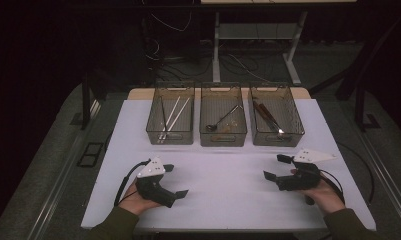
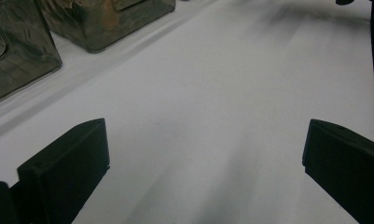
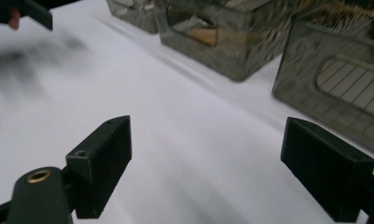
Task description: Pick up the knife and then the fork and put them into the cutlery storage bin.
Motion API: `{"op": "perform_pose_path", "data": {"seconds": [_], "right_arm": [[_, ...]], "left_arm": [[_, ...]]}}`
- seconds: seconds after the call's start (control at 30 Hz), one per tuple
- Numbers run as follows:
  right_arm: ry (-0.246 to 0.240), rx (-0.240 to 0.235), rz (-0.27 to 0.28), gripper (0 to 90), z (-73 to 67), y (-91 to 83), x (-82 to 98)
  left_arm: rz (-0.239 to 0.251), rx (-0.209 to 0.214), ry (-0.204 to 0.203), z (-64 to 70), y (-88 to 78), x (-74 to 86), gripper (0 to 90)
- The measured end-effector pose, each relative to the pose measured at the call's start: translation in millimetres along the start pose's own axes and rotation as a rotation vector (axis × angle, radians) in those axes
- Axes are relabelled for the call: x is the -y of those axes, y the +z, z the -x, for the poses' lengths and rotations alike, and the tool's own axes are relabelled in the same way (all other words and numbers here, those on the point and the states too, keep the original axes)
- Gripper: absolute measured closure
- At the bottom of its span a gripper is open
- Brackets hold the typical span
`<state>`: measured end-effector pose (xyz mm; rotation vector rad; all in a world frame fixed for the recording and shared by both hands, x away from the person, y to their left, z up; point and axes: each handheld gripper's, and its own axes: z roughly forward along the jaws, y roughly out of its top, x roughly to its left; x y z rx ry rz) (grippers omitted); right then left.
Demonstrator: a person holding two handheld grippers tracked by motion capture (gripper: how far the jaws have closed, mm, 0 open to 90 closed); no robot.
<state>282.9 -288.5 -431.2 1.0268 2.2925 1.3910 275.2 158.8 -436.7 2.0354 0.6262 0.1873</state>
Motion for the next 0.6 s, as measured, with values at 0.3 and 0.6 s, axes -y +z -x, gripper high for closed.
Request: {"op": "perform_pose_path", "data": {"seconds": [0.3,0.6], "right_arm": [[-0.008,-0.019,0.003,16.5,-8.5,-9.8,12.9],[-0.018,-0.021,-0.018,16.4,-10.5,-8.7,17.9]], "left_arm": [[0.001,-0.002,0.000,-0.1,0.3,-0.1,0.0],[-0.001,-0.004,0.001,-0.3,0.2,0.0,0.0]]}}
